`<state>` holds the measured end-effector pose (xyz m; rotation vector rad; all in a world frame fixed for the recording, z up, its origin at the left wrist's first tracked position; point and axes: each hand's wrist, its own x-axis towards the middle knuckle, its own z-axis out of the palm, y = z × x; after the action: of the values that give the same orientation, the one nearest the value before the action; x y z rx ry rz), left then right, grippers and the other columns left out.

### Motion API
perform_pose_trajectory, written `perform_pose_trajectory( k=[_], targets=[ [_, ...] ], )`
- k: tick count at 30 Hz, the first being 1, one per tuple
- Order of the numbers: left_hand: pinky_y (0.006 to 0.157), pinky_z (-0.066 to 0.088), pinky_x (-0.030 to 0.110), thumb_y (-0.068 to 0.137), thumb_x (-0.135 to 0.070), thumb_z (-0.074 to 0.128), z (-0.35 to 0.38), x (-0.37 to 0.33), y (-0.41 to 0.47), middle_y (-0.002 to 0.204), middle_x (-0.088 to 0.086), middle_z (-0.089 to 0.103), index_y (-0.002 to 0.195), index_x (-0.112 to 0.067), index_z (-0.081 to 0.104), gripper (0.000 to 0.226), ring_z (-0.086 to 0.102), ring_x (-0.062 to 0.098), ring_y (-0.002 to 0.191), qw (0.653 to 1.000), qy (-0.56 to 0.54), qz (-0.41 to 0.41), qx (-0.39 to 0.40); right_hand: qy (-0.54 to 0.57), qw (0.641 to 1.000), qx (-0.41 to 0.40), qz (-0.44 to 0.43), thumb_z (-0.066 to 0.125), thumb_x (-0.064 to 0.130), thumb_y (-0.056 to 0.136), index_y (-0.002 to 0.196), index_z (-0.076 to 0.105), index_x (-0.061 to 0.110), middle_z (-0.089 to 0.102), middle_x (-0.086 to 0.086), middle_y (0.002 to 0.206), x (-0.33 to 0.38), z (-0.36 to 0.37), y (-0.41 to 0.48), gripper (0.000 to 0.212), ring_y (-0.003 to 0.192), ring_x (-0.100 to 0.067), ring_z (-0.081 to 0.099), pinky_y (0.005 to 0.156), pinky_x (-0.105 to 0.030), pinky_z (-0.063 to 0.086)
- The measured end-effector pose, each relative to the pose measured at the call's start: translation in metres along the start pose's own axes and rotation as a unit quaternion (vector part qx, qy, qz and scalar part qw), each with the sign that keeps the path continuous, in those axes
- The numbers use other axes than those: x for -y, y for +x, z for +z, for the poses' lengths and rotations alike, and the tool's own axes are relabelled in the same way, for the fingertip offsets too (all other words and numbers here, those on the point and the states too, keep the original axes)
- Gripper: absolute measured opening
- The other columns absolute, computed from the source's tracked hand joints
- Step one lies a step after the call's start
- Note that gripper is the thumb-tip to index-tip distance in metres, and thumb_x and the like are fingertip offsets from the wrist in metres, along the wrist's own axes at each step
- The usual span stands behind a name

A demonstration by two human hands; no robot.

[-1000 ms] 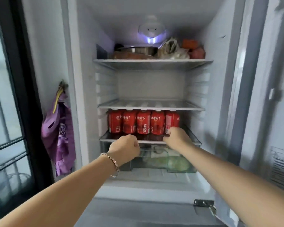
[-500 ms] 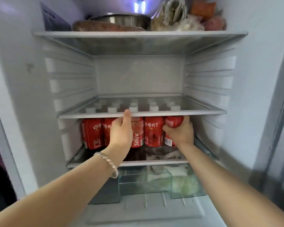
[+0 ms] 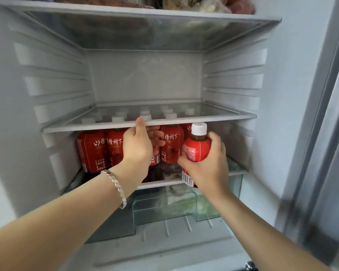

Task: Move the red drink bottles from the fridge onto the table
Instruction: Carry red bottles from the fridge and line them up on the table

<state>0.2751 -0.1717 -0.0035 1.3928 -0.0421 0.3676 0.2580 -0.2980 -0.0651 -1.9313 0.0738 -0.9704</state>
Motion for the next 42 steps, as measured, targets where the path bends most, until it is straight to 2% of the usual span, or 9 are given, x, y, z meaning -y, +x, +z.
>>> perform_pose_trajectory(
  k=[3,6,11,14,18,21,29,37,42],
  targets=[
    [0.058,0.050,0.025,0.100,-0.043,0.027,-0.005,-0.004,-0.004,0.070,0.002,0.066,0.080,-0.011,0.064,0.052,0.062,0.009,0.056,0.996,0.071,-0.012,0.050,0.002,0.998,0.038,-0.044,0.082,0.031,0.059,0.130,0.042,0.018,0.047,0.005,0.116,0.007,0.002,-0.012,0.082,0.090,-0.009,0.051,0.070,-0.017,0.040],
    [0.076,0.051,0.032,0.089,-0.058,0.039,-0.020,-0.009,-0.018,0.087,-0.002,0.069,0.093,-0.017,0.066,0.049,0.065,0.013,0.082,0.954,0.245,0.090,0.148,-0.035,0.988,0.116,-0.099,0.082,0.035,0.060,0.132,0.038,0.018,0.044,0.011,0.116,0.019,0.005,-0.023,0.086,0.094,-0.005,0.047,0.074,-0.018,0.040],
    [0.067,0.045,0.022,0.088,-0.045,0.054,-0.037,-0.016,-0.028,0.090,-0.007,0.057,0.088,-0.021,0.058,0.024,0.056,0.011,0.082,0.789,0.512,0.321,0.112,-0.003,0.969,0.222,-0.105,0.081,0.036,0.062,0.126,0.036,0.017,0.052,0.007,0.115,0.040,0.021,-0.040,0.081,0.102,-0.010,0.058,0.082,-0.026,0.054],
    [0.064,0.042,0.026,0.093,-0.038,0.050,-0.048,-0.018,-0.014,0.082,0.000,0.059,0.082,-0.017,0.054,0.024,0.056,0.018,0.075,0.784,0.543,0.288,0.088,0.108,0.940,0.311,-0.093,0.081,0.031,0.069,0.128,0.035,0.031,0.045,0.016,0.120,0.042,0.027,-0.027,0.075,0.112,0.002,0.049,0.094,-0.015,0.046],
    [0.065,0.040,0.027,0.092,-0.041,0.051,-0.058,-0.003,-0.012,0.078,-0.002,0.057,0.075,-0.018,0.050,0.028,0.054,0.017,0.075,0.756,0.607,0.221,0.110,0.127,0.977,0.172,-0.019,0.061,0.021,0.088,0.145,0.026,0.015,0.030,-0.003,0.138,0.019,0.037,0.006,0.067,0.130,-0.014,0.033,0.112,-0.026,0.026],
    [0.068,0.041,0.023,0.092,-0.043,0.049,-0.064,0.015,-0.023,0.081,-0.005,0.050,0.077,-0.019,0.047,0.028,0.049,0.013,0.076,0.719,0.648,0.199,0.150,0.073,0.984,0.133,0.090,0.067,0.027,0.084,0.149,0.014,0.008,0.023,-0.016,0.148,0.005,0.056,0.037,0.086,0.138,-0.029,0.025,0.114,-0.037,0.025],
    [0.056,0.041,0.020,0.088,-0.050,0.053,-0.077,0.006,-0.027,0.076,-0.008,0.055,0.067,-0.026,0.043,0.034,0.052,0.009,0.070,0.719,0.657,0.176,0.141,0.033,0.985,0.149,0.082,0.080,0.033,0.068,0.134,0.043,0.017,0.056,-0.007,0.128,-0.003,0.066,0.064,0.077,0.117,-0.026,0.055,0.098,-0.037,0.046],
    [0.058,0.044,0.023,0.093,-0.043,0.048,-0.067,-0.001,-0.030,0.073,-0.005,0.059,0.061,-0.024,0.042,0.038,0.058,0.014,0.071,0.743,0.631,0.187,0.125,0.047,0.994,0.071,0.073,0.079,0.029,0.064,0.129,0.043,0.020,0.050,-0.005,0.120,0.006,0.022,0.022,0.075,0.085,-0.014,0.049,0.077,-0.028,0.041],
    [0.058,0.048,0.028,0.074,-0.073,0.046,-0.049,-0.015,-0.035,0.059,0.001,0.058,0.058,-0.016,0.048,0.060,0.057,0.015,0.057,0.761,0.616,0.161,0.126,0.063,0.998,0.024,0.008,0.085,0.026,0.061,0.128,0.046,0.018,0.045,0.003,0.113,0.011,0.007,-0.006,0.078,0.077,0.000,0.046,0.072,-0.022,0.043]
  ],
)
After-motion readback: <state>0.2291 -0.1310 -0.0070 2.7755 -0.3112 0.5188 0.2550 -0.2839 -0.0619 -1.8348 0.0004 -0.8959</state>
